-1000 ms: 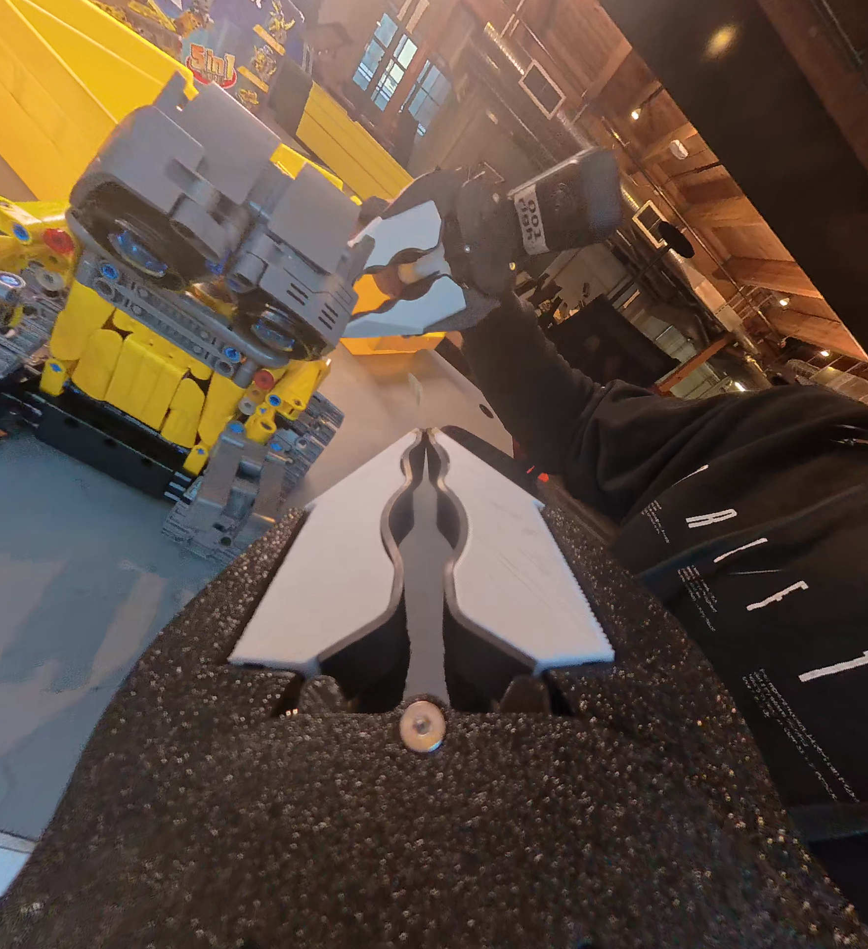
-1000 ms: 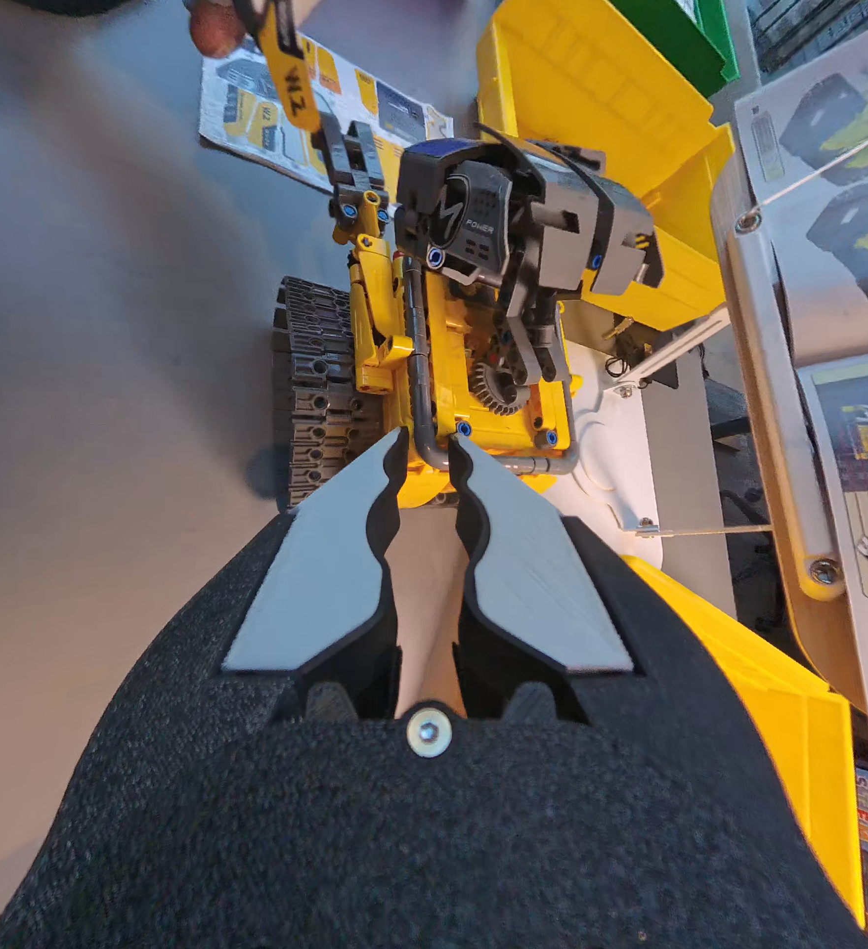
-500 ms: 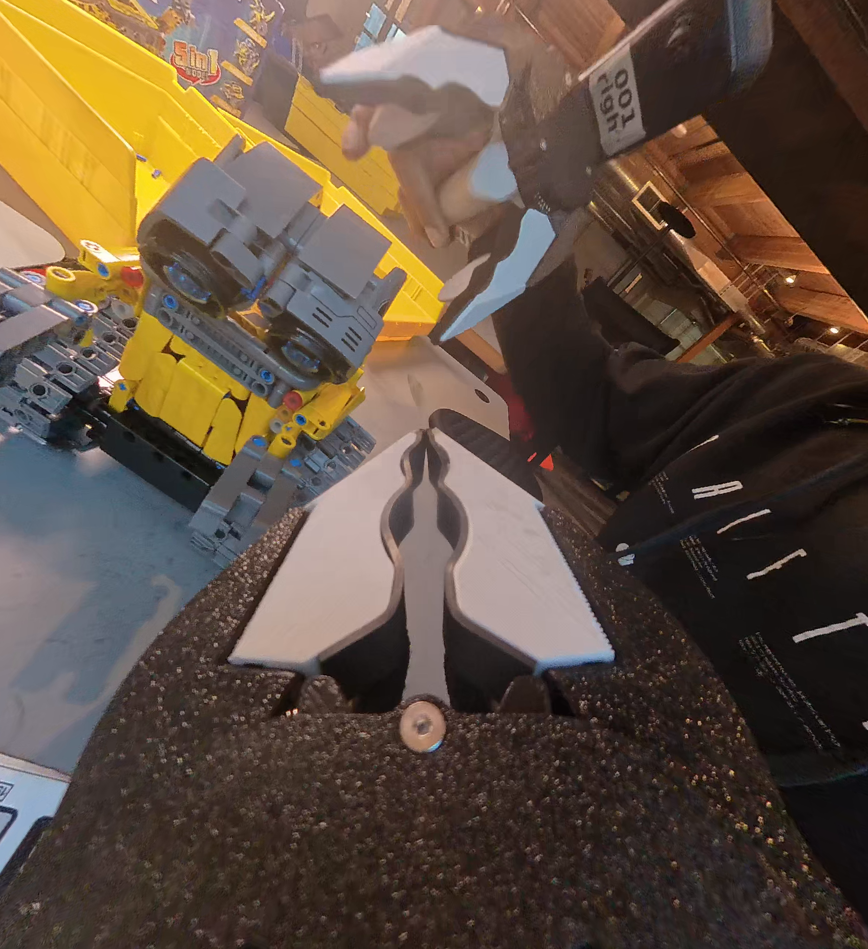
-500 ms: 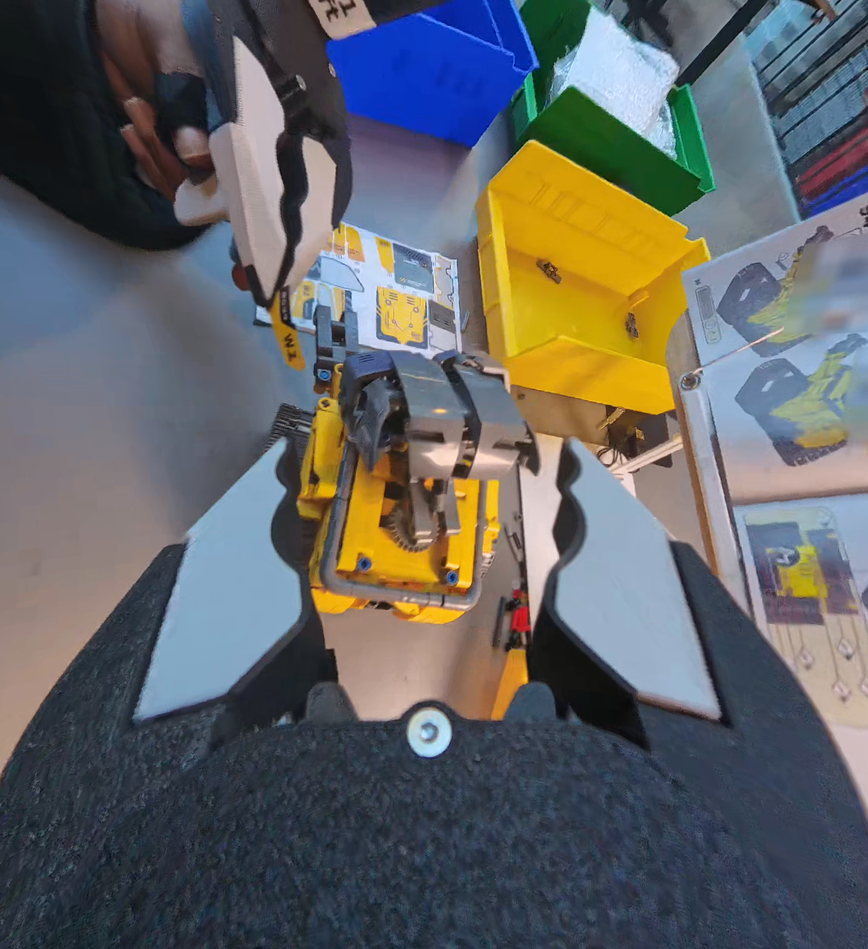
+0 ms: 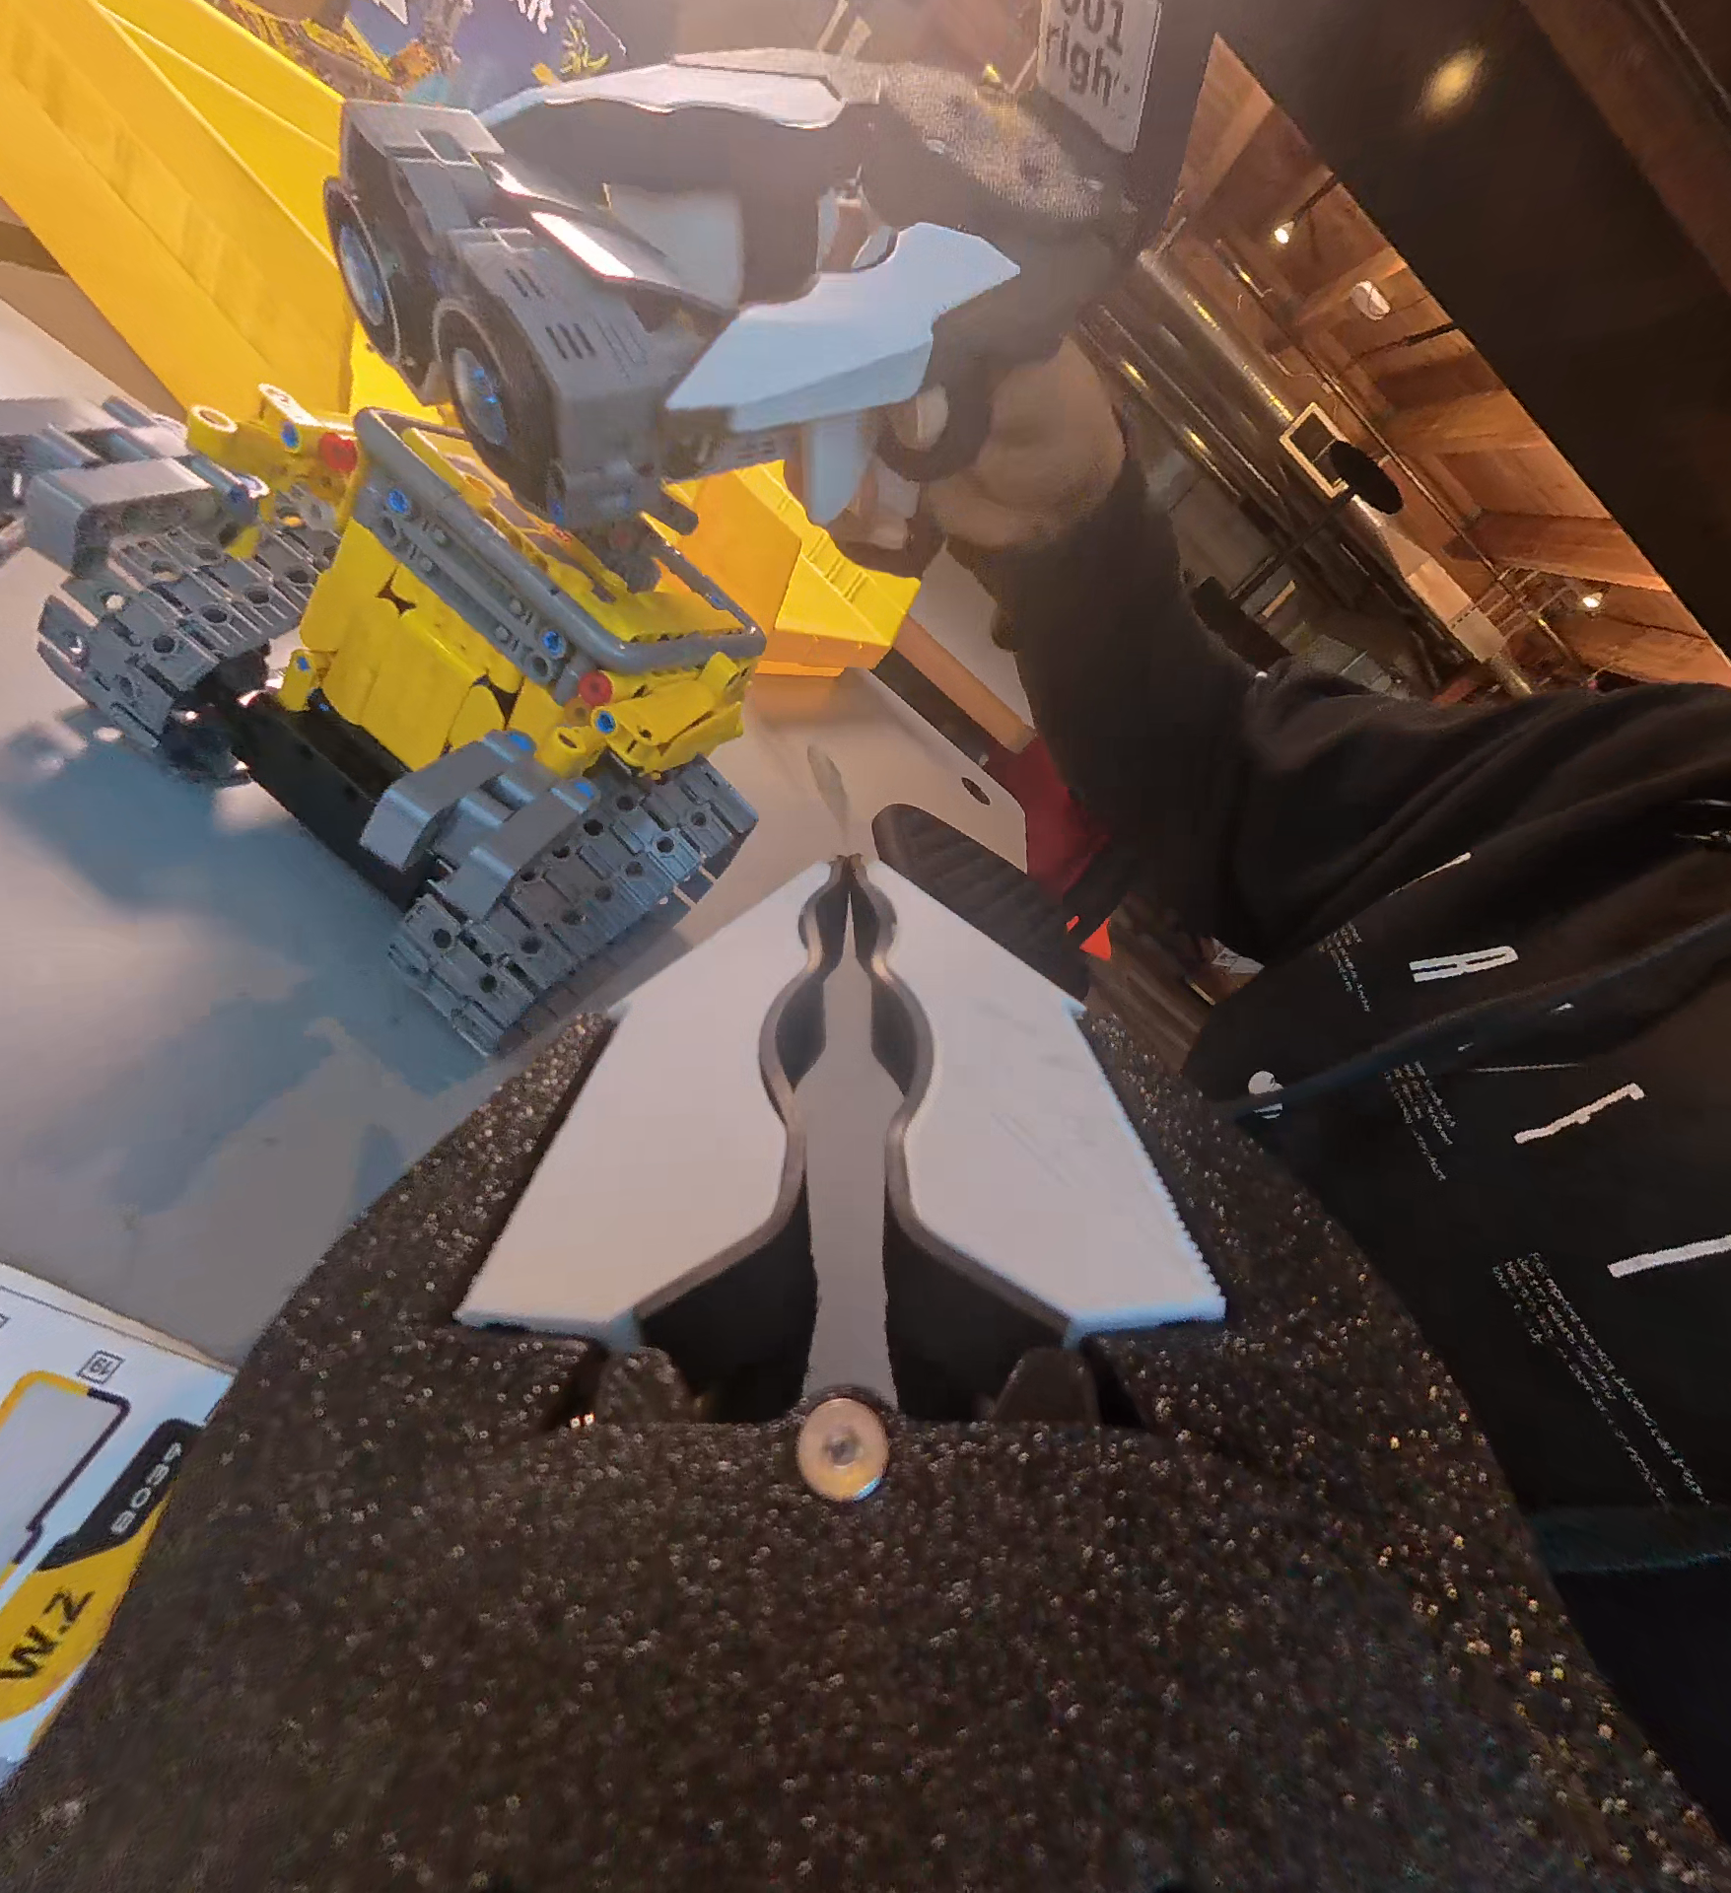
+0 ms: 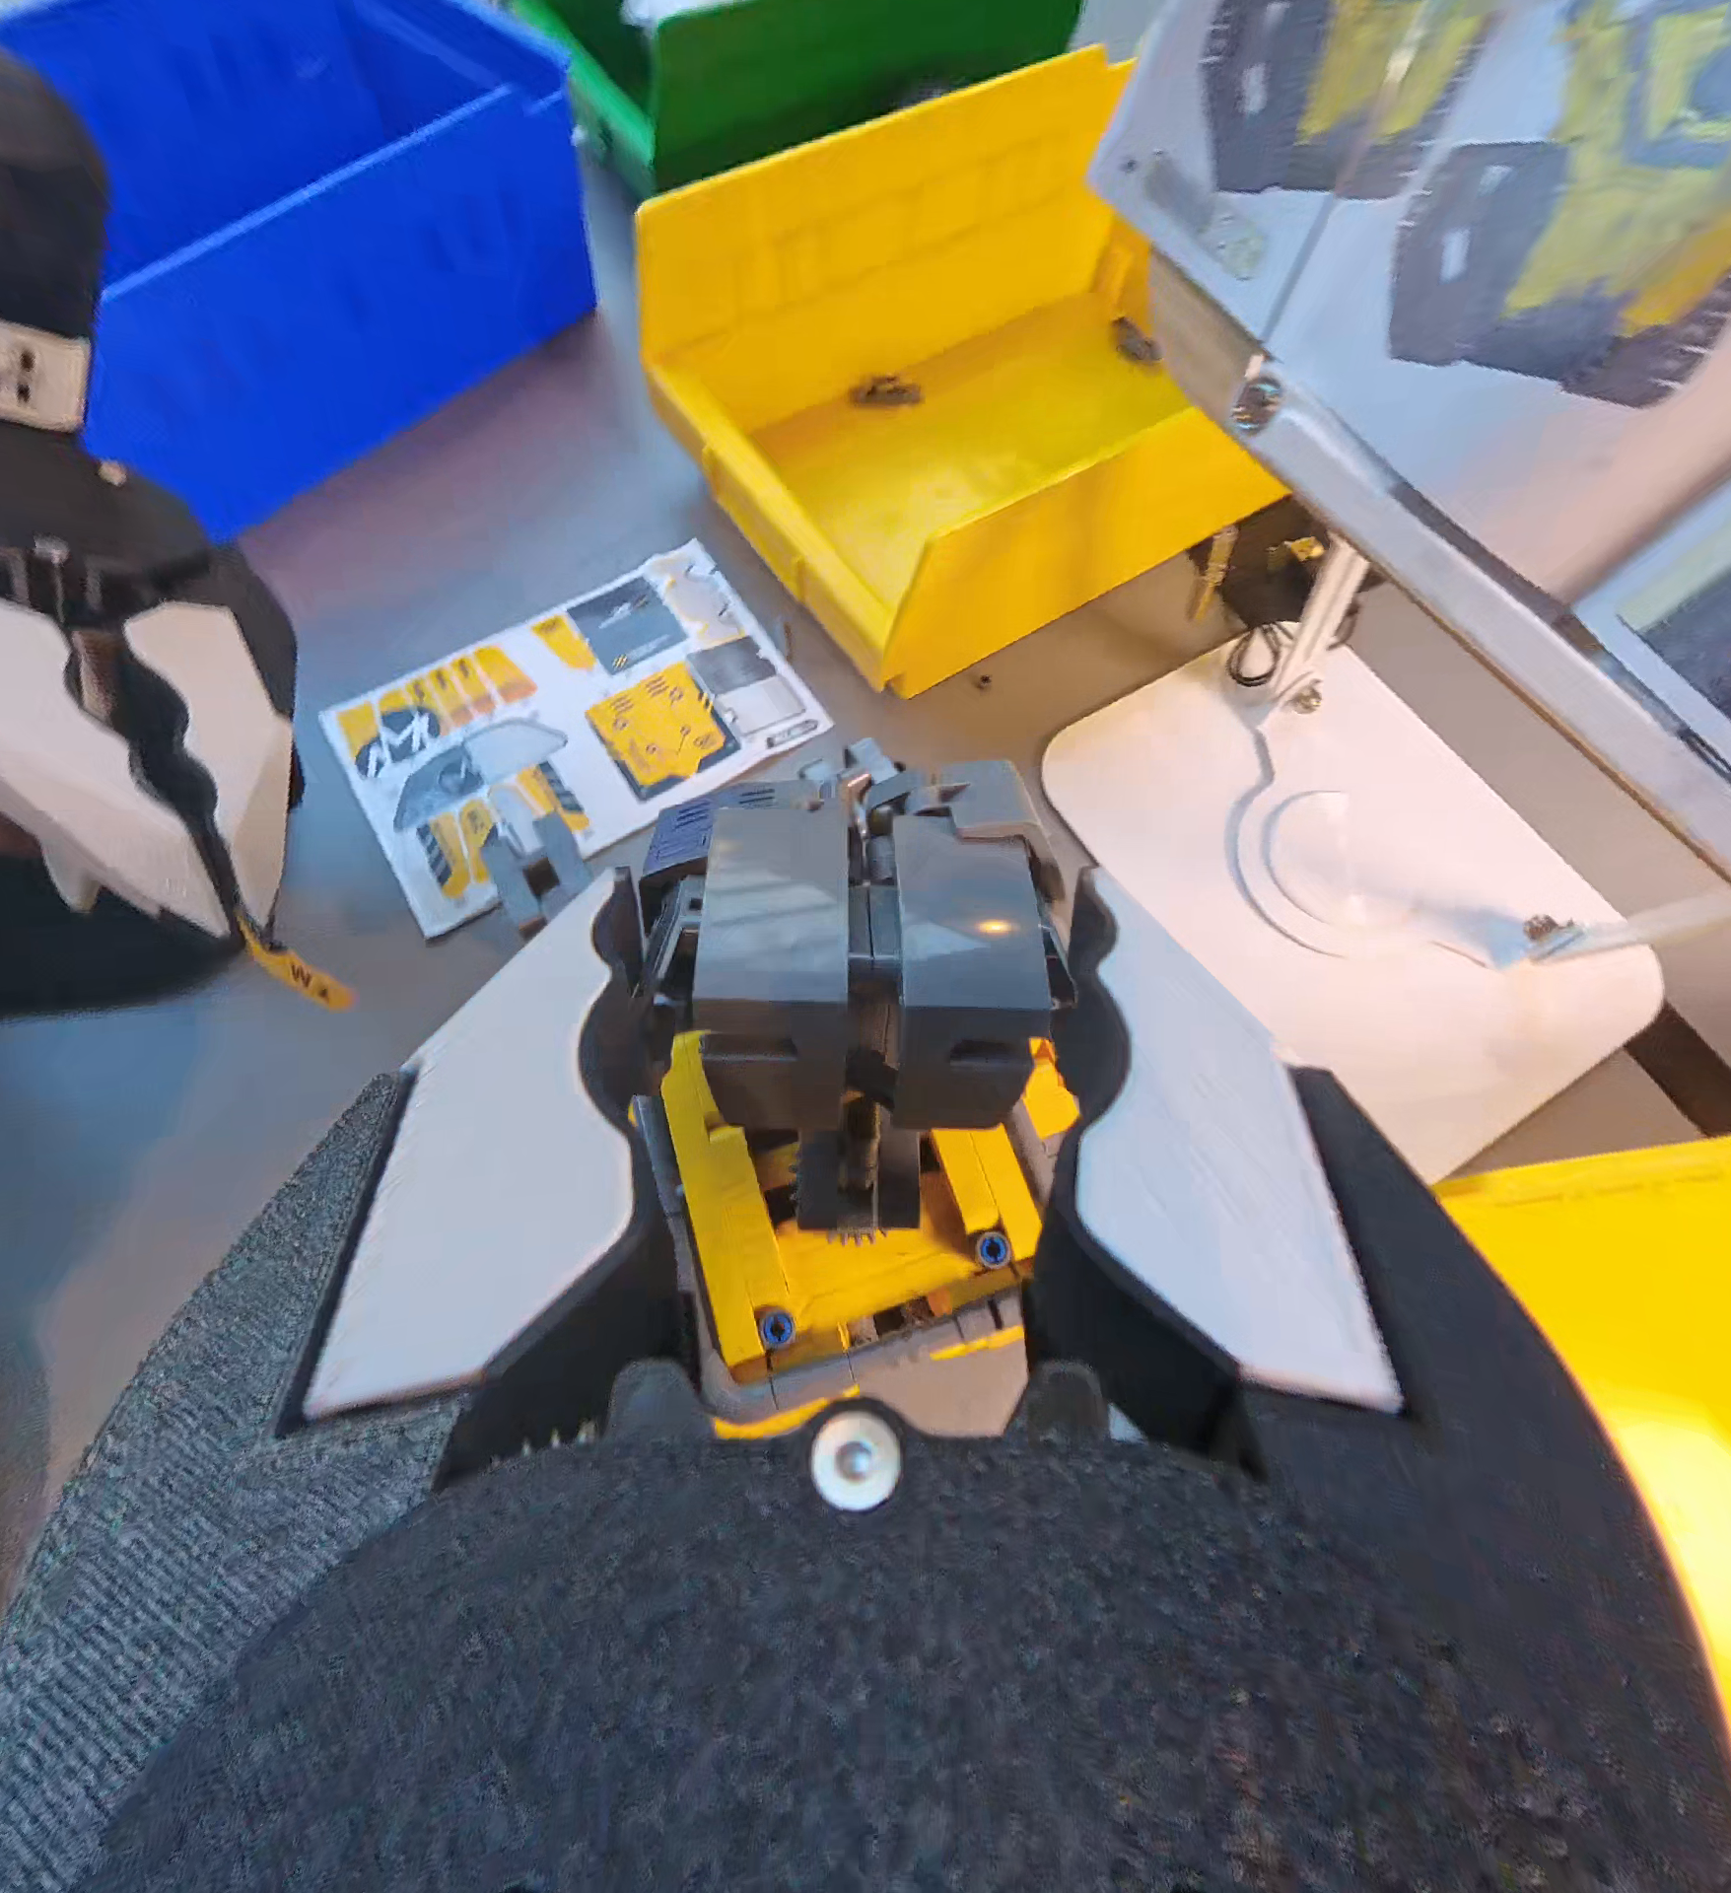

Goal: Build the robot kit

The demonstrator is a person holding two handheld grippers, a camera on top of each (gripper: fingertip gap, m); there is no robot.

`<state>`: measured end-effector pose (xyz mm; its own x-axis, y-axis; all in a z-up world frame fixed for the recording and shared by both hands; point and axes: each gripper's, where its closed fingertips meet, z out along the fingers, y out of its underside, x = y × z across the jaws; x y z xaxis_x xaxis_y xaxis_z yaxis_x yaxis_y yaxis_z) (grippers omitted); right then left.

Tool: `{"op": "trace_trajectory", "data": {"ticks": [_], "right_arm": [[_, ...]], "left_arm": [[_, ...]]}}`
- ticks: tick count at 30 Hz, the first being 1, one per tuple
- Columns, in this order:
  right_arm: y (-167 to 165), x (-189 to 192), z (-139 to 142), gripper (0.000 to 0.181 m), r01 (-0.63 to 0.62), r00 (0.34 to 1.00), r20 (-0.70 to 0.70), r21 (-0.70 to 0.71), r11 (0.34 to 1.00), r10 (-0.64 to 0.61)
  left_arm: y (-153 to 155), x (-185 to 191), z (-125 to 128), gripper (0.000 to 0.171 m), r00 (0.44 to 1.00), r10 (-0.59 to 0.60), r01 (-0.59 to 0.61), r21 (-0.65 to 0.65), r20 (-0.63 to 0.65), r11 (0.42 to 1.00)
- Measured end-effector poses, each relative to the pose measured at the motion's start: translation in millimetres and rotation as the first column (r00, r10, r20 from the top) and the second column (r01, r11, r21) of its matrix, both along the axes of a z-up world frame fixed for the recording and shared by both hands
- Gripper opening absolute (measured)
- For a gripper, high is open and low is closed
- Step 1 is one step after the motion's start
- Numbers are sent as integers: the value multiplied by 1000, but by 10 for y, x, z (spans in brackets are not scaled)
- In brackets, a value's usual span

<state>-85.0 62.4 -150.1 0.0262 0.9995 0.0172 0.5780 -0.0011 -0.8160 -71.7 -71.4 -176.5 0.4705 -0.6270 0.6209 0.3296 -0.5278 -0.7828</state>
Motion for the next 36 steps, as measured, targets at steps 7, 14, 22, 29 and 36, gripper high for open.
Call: {"op": "trace_trajectory", "data": {"ticks": [7,14,22,29,36], "right_arm": [[194,-199,3,89,32,995,88,260,965,-57],[-19,-203,398,91,-52,997,-39,296,954,66],[-342,759,-66,44,-300,953,45,301,905,301],[-340,819,-478,36,-360,933,182,521,773,312],[-287,721,-457,30,-353,936,158,397,847,315]], "left_arm": [[50,178,3,0,998,-59,59,-2,-3,998],[8,92,9,0,1000,-13,13,1,9,1000],[88,45,38,0,999,-21,22,-27,48,999],[203,142,94,0,997,-54,57,-56,59,997],[154,109,98,0,1000,-25,26,-62,18,998]]}}
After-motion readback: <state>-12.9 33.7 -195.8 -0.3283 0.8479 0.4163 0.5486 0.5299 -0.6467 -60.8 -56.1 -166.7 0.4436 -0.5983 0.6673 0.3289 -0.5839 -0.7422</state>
